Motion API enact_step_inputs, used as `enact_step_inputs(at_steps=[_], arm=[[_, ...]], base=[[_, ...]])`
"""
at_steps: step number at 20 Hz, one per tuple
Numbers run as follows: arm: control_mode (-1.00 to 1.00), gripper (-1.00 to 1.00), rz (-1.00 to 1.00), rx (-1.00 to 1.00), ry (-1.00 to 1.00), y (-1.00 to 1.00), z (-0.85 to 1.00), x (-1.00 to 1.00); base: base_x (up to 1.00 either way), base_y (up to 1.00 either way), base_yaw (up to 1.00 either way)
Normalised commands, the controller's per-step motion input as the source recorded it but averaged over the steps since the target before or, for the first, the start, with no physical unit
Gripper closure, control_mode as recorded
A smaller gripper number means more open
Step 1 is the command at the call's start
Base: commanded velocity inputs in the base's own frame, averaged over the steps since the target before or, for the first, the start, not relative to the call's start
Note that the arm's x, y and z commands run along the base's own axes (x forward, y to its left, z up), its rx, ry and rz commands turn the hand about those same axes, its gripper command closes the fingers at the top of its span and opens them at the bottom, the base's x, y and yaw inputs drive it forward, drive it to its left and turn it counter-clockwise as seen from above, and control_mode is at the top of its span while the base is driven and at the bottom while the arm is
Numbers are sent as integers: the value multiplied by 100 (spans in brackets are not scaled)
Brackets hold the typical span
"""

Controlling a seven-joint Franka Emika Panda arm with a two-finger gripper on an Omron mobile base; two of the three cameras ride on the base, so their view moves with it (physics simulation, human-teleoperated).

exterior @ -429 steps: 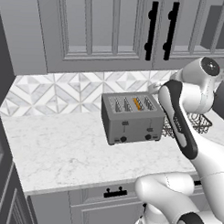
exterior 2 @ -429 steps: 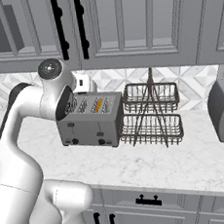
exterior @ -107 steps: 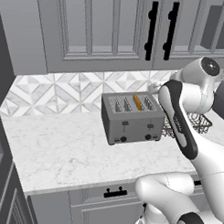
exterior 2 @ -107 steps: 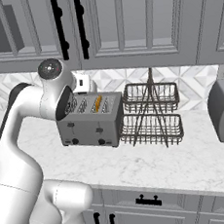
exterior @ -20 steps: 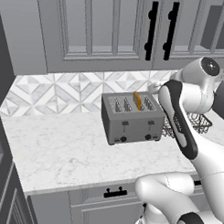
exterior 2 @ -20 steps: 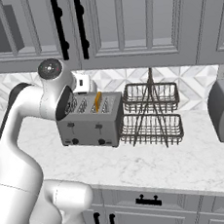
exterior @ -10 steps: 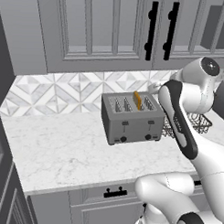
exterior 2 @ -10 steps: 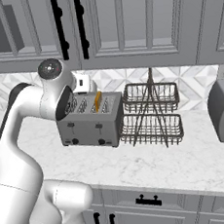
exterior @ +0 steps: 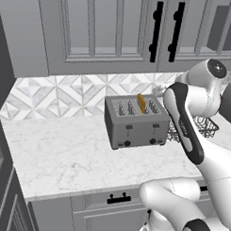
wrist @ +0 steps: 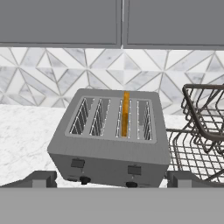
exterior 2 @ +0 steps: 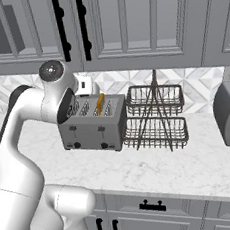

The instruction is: Start the toaster. Once the lever pops up, take the bread to the plate on the dining counter.

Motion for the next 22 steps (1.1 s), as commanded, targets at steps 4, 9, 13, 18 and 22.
enact_step_inputs(at_steps=[4, 9, 13, 18, 22], arm=[[-100, -100, 0, 0, 0, 0, 0, 0], [-100, -100, 0, 0, 0, 0, 0, -2], [-100, -100, 0, 0, 0, 0, -1, -37], [-100, -100, 0, 0, 0, 0, -20, -46], [-100, -100, -1, 0, 2, 0, -33, -24]], base=[[0, 0, 0], [0, 0, 0], [0, 0, 0], [0, 0, 0], [0, 0, 0]])
